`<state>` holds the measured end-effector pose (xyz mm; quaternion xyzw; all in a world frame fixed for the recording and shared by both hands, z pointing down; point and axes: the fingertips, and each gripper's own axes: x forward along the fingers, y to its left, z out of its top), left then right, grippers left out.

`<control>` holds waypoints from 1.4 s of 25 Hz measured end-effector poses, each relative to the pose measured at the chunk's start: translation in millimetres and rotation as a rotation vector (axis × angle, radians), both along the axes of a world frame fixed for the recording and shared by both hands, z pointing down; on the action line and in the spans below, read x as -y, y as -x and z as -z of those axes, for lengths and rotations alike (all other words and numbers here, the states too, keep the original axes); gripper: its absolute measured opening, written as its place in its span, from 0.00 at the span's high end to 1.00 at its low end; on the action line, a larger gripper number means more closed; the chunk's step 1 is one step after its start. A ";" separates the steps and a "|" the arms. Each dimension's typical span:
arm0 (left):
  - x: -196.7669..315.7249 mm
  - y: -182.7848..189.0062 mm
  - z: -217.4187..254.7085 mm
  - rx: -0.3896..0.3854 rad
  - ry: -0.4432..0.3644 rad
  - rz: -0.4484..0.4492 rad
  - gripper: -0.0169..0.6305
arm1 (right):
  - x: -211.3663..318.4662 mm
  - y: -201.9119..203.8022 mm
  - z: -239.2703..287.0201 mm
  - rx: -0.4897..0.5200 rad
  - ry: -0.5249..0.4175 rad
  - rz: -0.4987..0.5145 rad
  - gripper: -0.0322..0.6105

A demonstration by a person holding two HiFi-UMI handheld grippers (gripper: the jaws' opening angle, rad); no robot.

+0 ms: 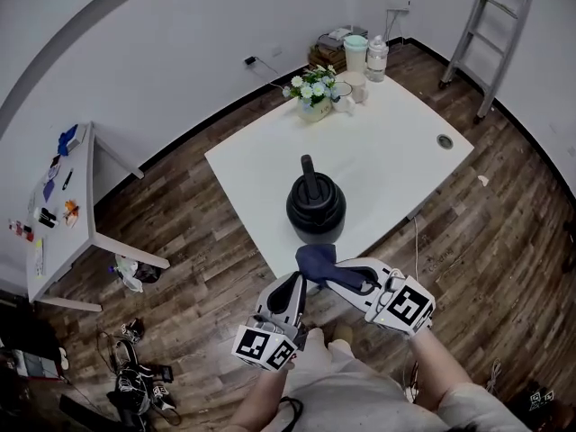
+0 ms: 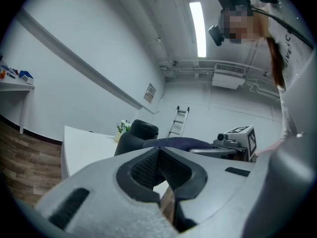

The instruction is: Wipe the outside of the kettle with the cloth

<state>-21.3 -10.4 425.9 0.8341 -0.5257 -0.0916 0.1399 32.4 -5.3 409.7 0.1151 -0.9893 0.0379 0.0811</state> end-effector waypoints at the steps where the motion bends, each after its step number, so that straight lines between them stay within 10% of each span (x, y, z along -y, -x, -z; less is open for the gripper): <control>1: 5.0 -2.1 0.6 -0.001 -0.003 -0.004 0.96 | 6.6 3.1 -3.0 -0.012 -0.002 0.012 0.84; 21: 67.4 -1.9 -12.9 -0.039 -0.027 -0.064 0.96 | 86.7 -2.7 -28.8 0.023 -0.004 -0.225 0.84; 30: 60.3 -2.9 -78.1 -0.191 0.157 -0.049 0.96 | 86.6 -4.1 -89.9 -0.051 0.085 -0.245 0.84; 35: 57.8 -3.7 -83.7 -0.086 0.148 -0.055 0.96 | 90.6 -6.2 -117.8 -0.085 0.120 -0.282 0.84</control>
